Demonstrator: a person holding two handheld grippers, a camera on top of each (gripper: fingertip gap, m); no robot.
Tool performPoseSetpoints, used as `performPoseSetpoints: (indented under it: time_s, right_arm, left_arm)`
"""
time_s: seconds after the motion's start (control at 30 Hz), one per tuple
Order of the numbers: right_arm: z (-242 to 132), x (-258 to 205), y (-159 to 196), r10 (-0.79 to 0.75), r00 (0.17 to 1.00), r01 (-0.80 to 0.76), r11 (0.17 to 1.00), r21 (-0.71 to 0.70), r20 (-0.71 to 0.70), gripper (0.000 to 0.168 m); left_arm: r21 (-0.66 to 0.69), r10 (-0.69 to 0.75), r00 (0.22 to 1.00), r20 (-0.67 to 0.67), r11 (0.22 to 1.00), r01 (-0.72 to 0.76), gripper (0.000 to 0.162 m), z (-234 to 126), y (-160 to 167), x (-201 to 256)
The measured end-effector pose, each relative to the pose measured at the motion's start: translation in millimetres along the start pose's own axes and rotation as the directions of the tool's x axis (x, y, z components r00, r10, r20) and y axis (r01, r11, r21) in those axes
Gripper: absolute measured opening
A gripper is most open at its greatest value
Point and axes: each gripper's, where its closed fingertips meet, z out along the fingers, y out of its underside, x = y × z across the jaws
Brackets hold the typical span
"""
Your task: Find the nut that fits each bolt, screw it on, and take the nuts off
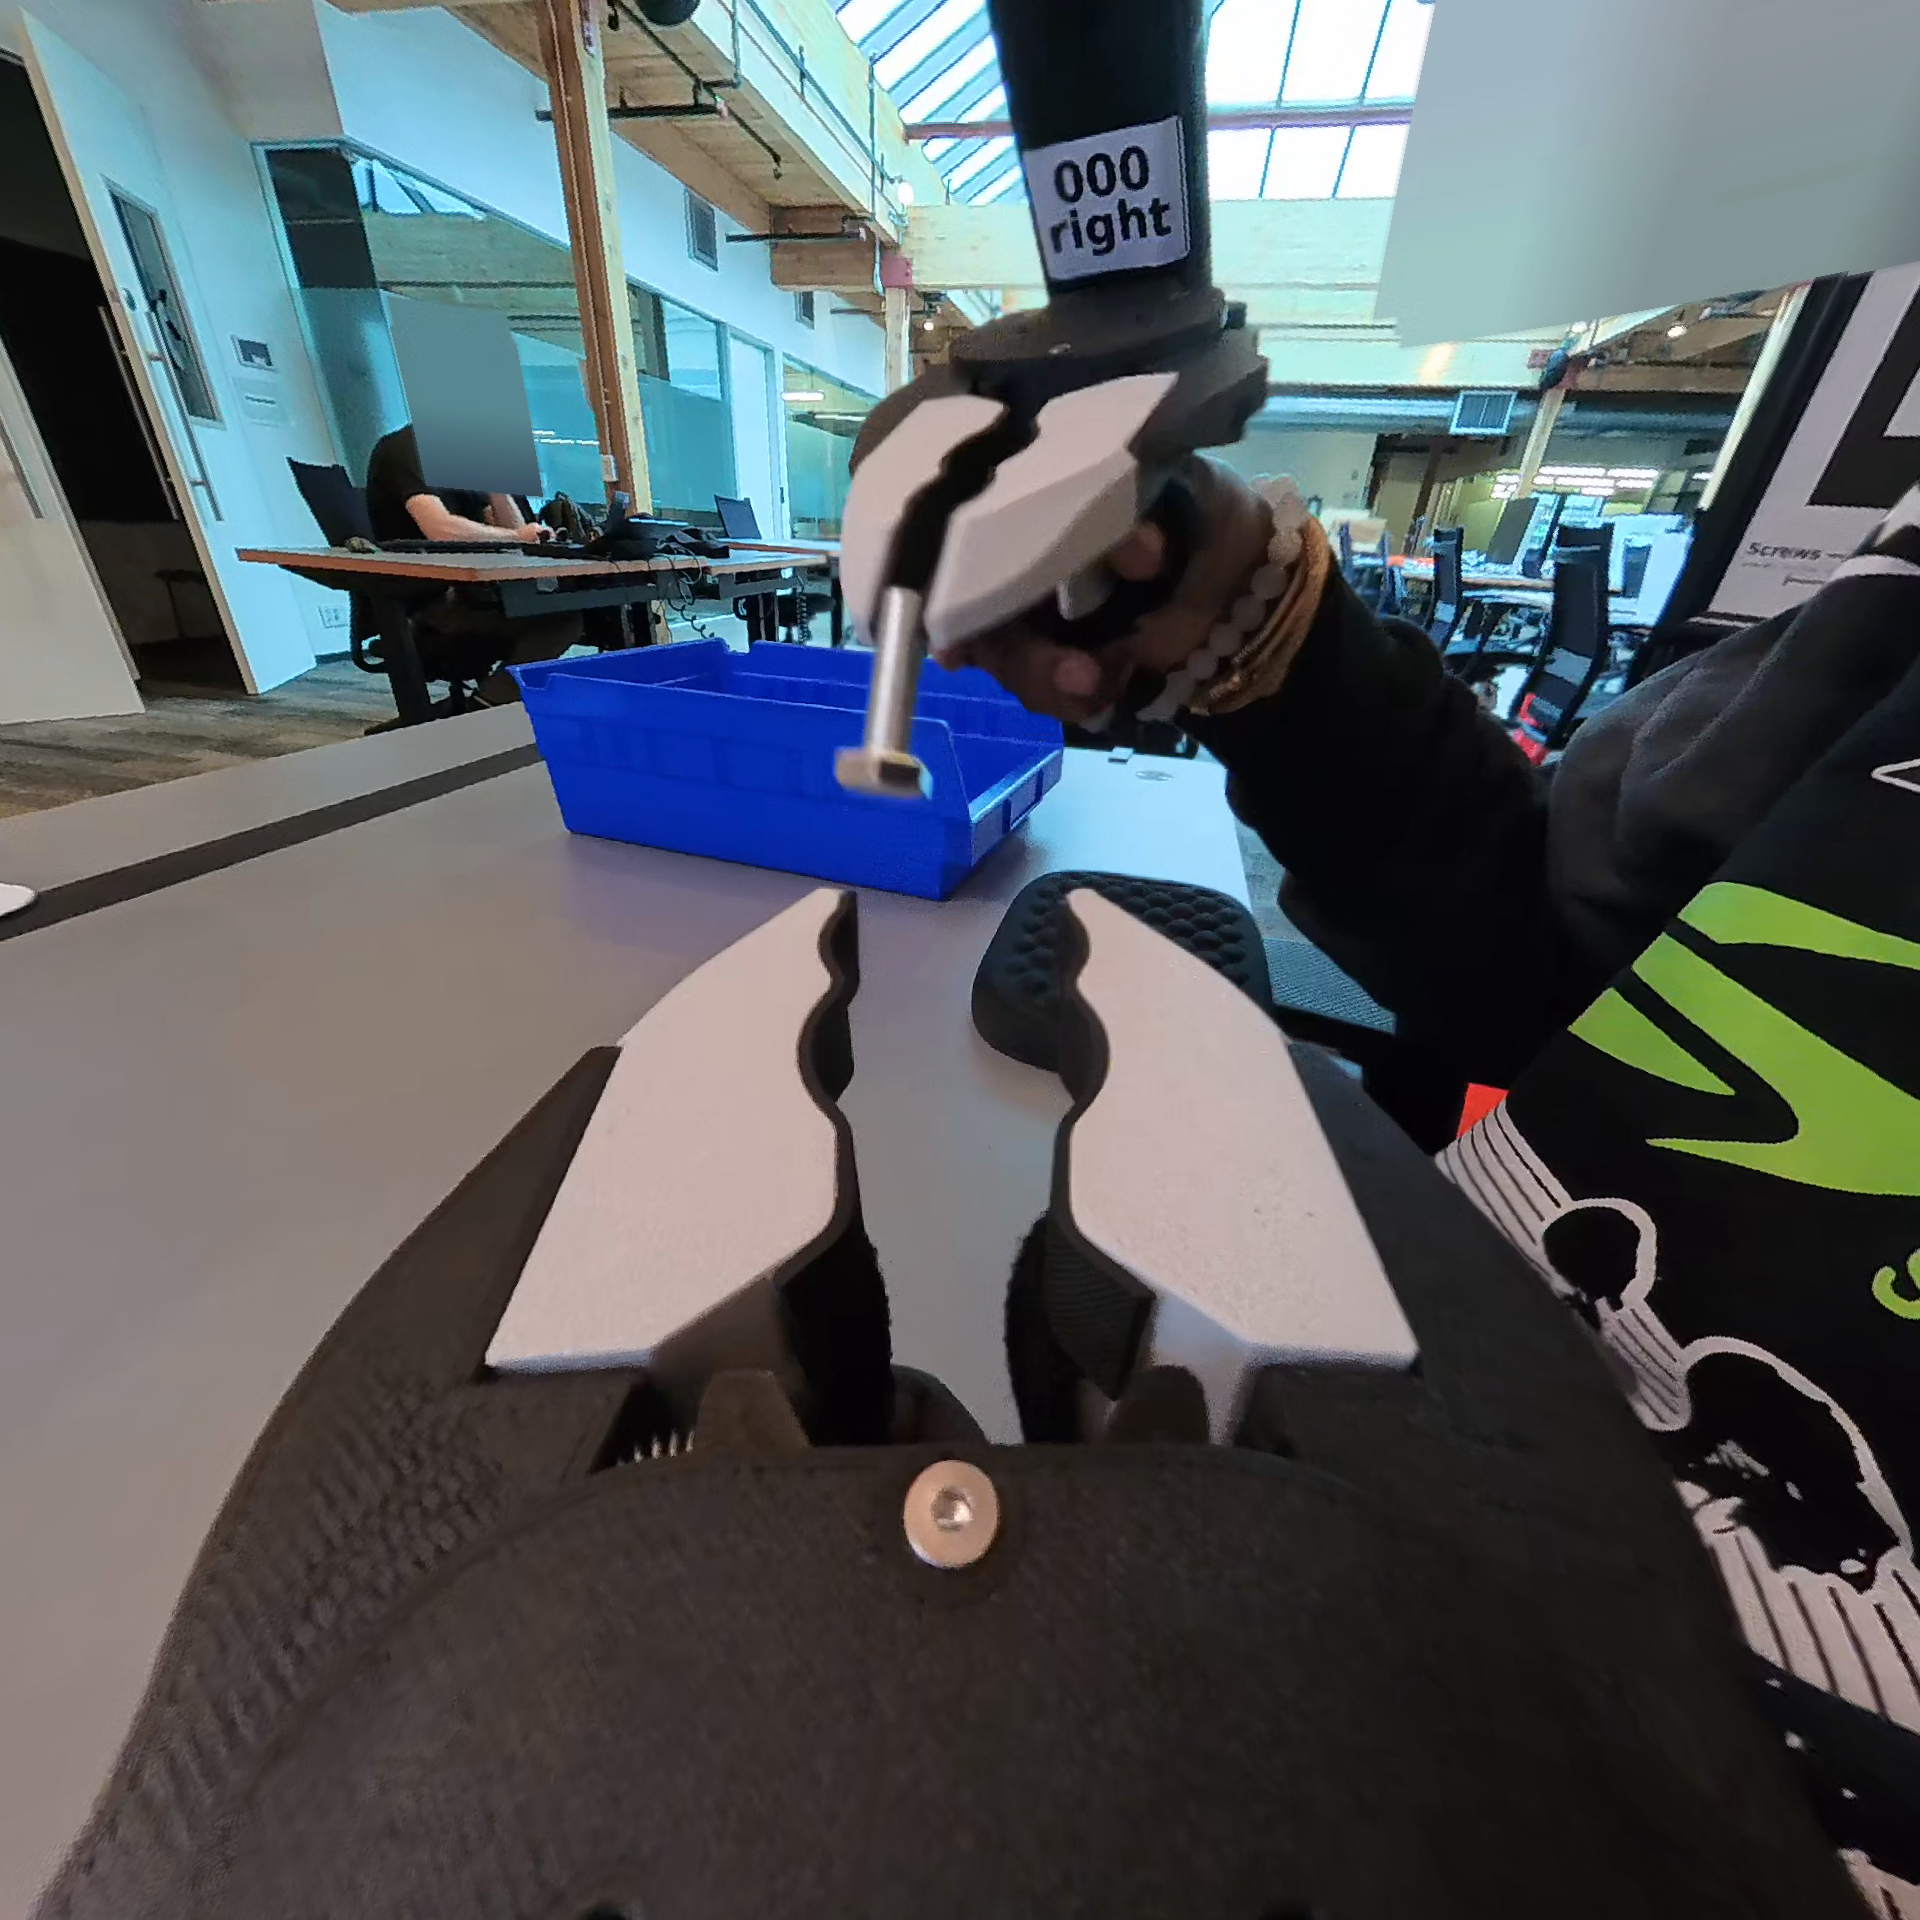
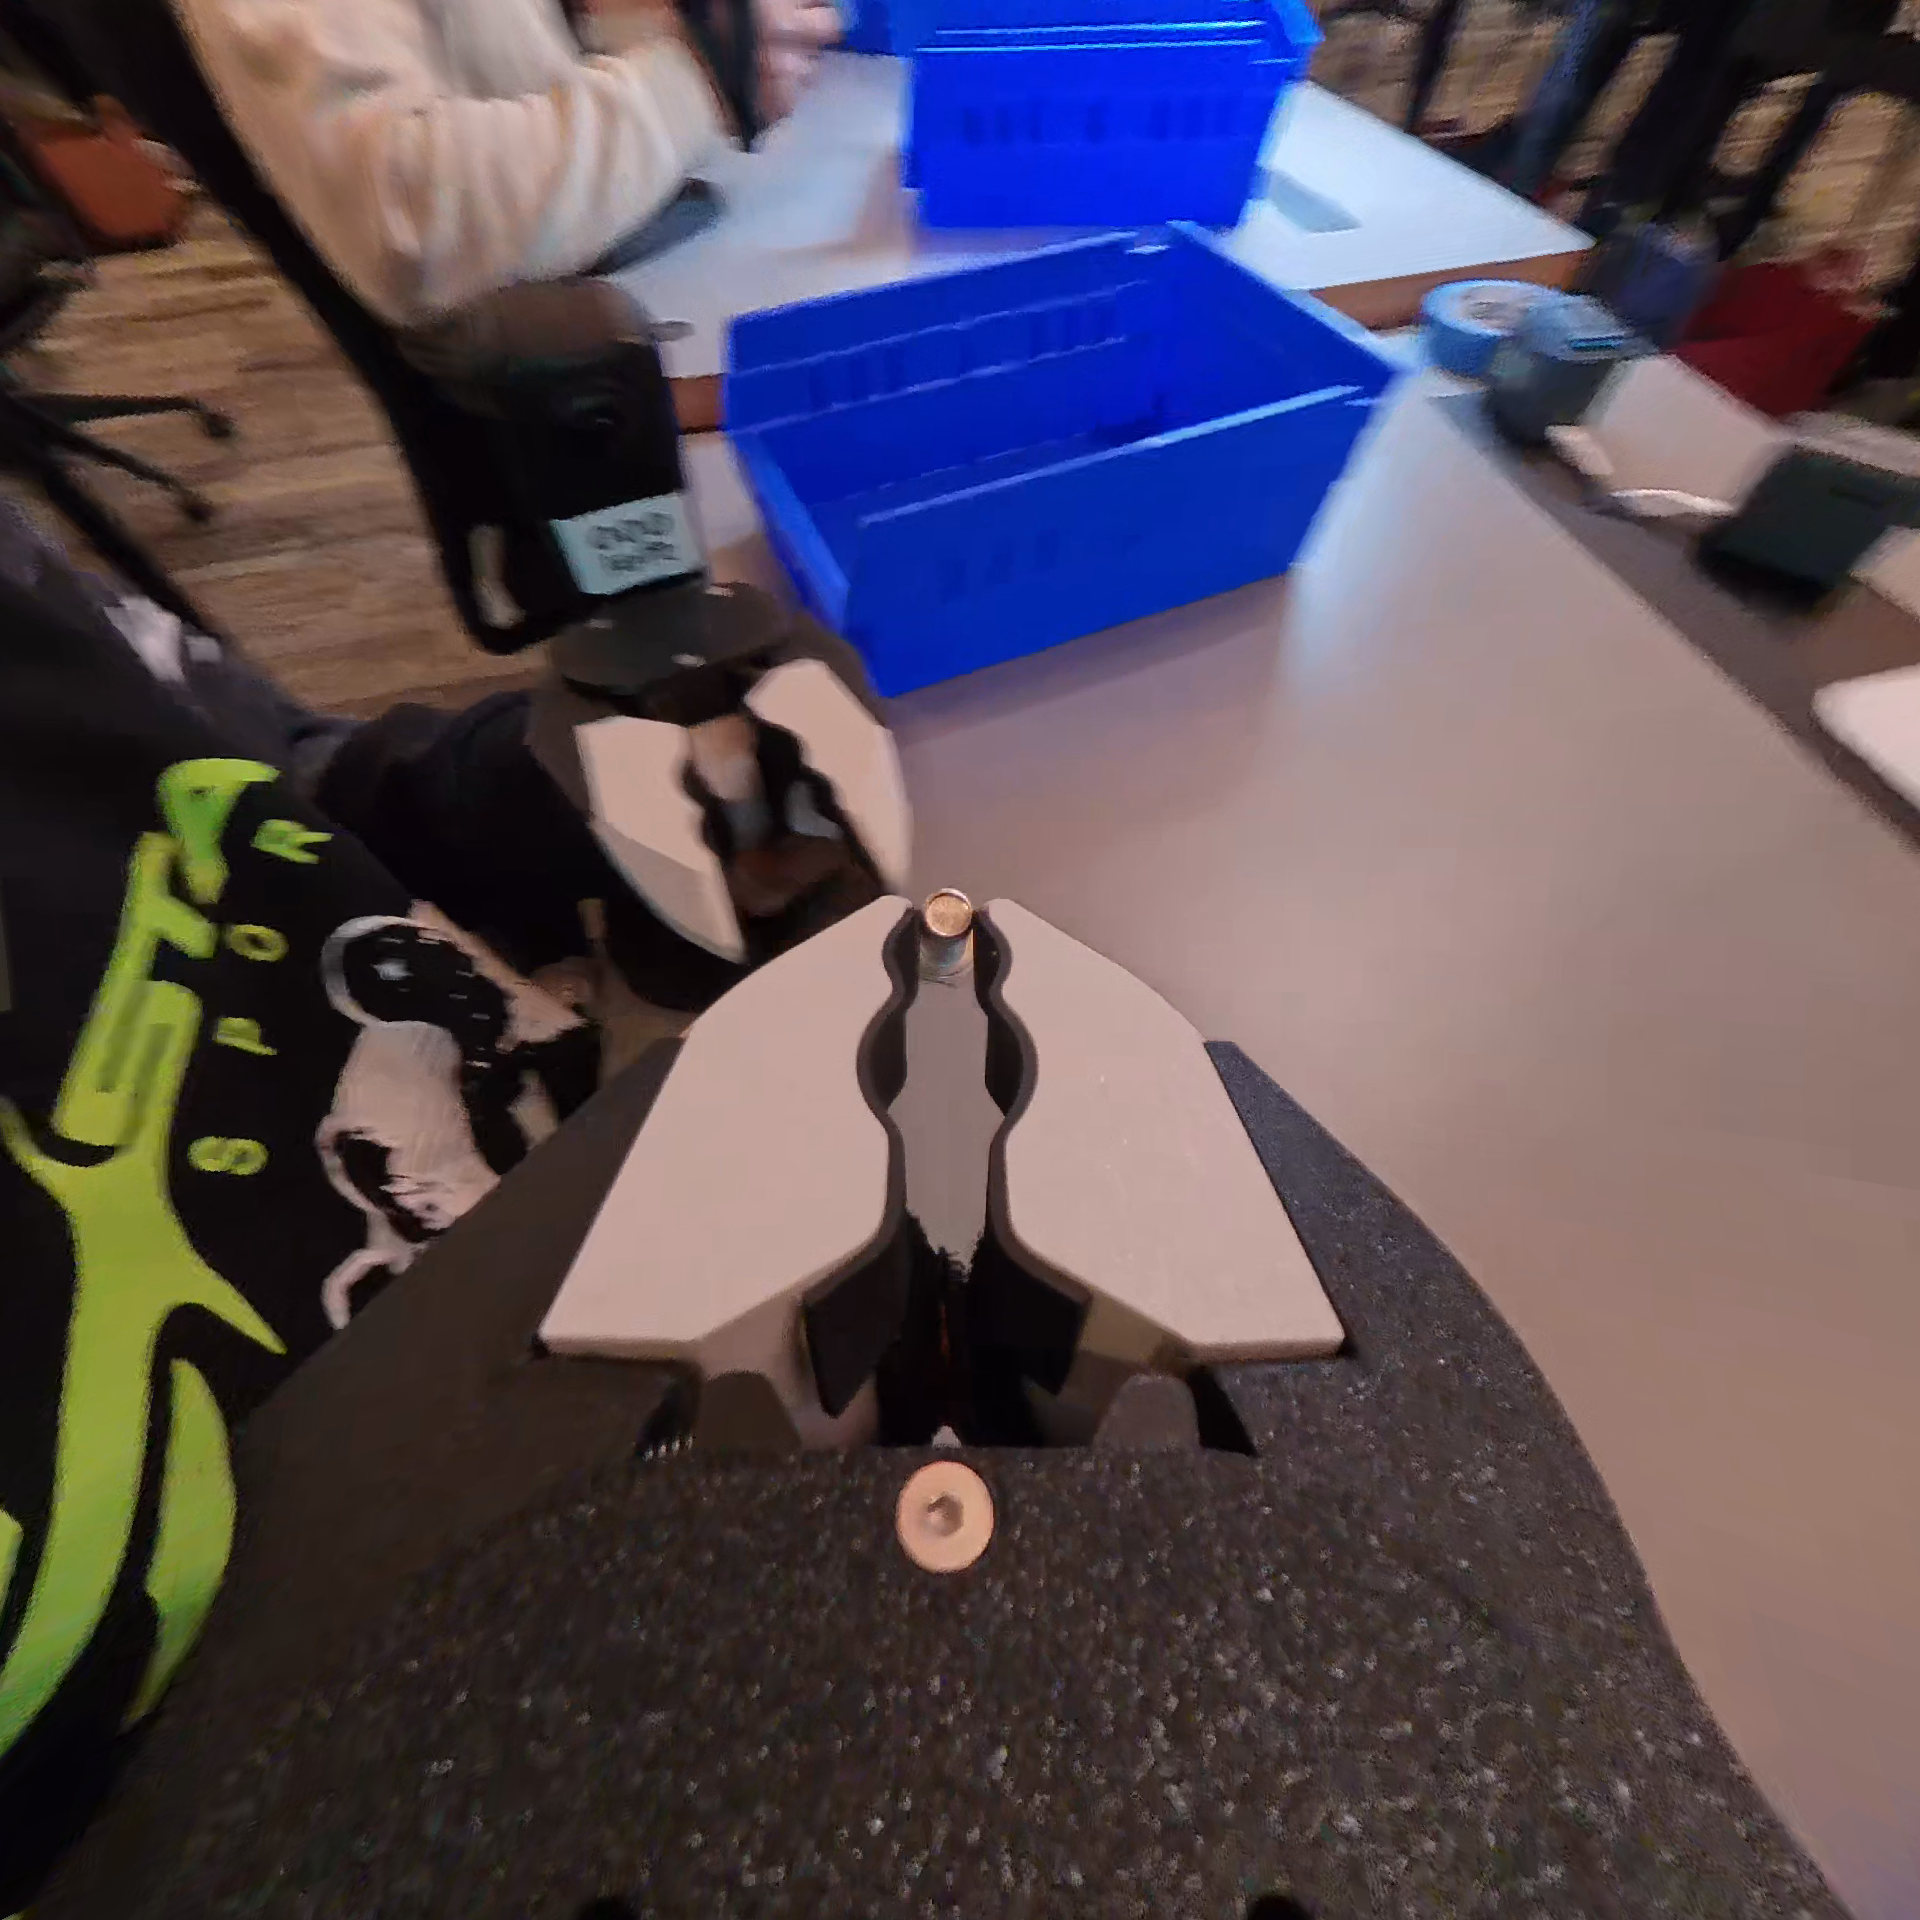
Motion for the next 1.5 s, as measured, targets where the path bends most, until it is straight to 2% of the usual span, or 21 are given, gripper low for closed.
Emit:
performPoseSetpoints:
  time_s: [0.1, 0.2, 0.27, 0.37, 0.47, 0.67, 0.87, 1.0, 1.13, 1.27, 1.33, 1.4, 1.5]
  right_arm:
    - [-59, 57, 8, 0.001, 0.955, -0.014, 0.999, -0.041, -0.297, 0.01]
    - [-134, 120, 35, 0.028, 0.808, -0.118, 0.986, -0.115, -0.588, 0.01]
    - [-175, 155, 62, 0.064, 0.707, -0.23, 0.962, -0.144, -0.704, 0.01]
    - [-214, 200, 106, 0.133, 0.603, -0.386, 0.911, -0.143, -0.786, 0.01]
    - [-229, 240, 146, 0.198, 0.531, -0.503, 0.856, -0.118, -0.824, 0.01]
    - [-223, 293, 210, 0.283, 0.461, -0.64, 0.762, -0.094, -0.841, 0.01]
    - [-221, 315, 236, 0.322, 0.406, -0.683, 0.729, -0.05, -0.855, 0.01]
    - [-221, 315, 239, 0.321, 0.401, -0.685, 0.727, -0.048, -0.858, 0.011]
    - [-225, 310, 218, 0.325, 0.389, -0.628, 0.778, 0.01, -0.862, 0.035]
    - [-229, 289, 166, 0.29, 0.39, -0.467, 0.88, 0.084, -0.874, 0.065]
    - [-220, 263, 129, 0.267, 0.445, -0.334, 0.935, 0.118, -0.855, 0.071]
    - [-203, 226, 93, 0.227, 0.536, -0.186, 0.971, 0.148, -0.813, 0.071]
    - [-173, 163, 59, 0.172, 0.681, -0.02, 0.976, 0.217, -0.712, 0.068]
  left_arm:
    - [0.015, -0.018, 1.0, 0.012, 1.0, 0.018, 0.045, -1, -2, -3]
    - [0.019, -0.045, 0.997, 0.061, 0.999, 0.044, 0.064, -2, -2, -11]
    - [0.022, -0.063, 0.994, 0.09, 0.998, 0.062, 0.078, -2, -2, -16]
    - [0.021, -0.078, 0.99, 0.115, 0.997, 0.076, 0.093, -2, -2, -20]
    - [0.006, -0.072, 0.992, 0.107, 0.997, 0.072, 0.096, 0, 0, -19]
    - [-0.007, -0.067, 0.994, 0.09, 0.998, 0.067, 0.096, 1, 2, -16]
    - [0.005, -0.084, 0.993, 0.088, 0.996, 0.084, 0.095, 0, 1, -17]
    - [0.002, -0.084, 0.993, 0.086, 0.996, 0.084, 0.095, 0, 1, -17]
    - [0.004, -0.079, 0.993, 0.086, 0.997, 0.079, 0.095, 0, 1, -17]
    - [0.004, -0.077, 0.993, 0.088, 0.997, 0.077, 0.094, 0, 1, -17]
    - [0.003, -0.076, 0.993, 0.09, 0.997, 0.076, 0.093, 0, 1, -17]
    - [0.005, -0.074, 0.993, 0.095, 0.997, 0.074, 0.092, -1, 0, -17]
    - [0.015, -0.068, 0.992, 0.108, 0.998, 0.067, 0.091, -2, -2, -18]
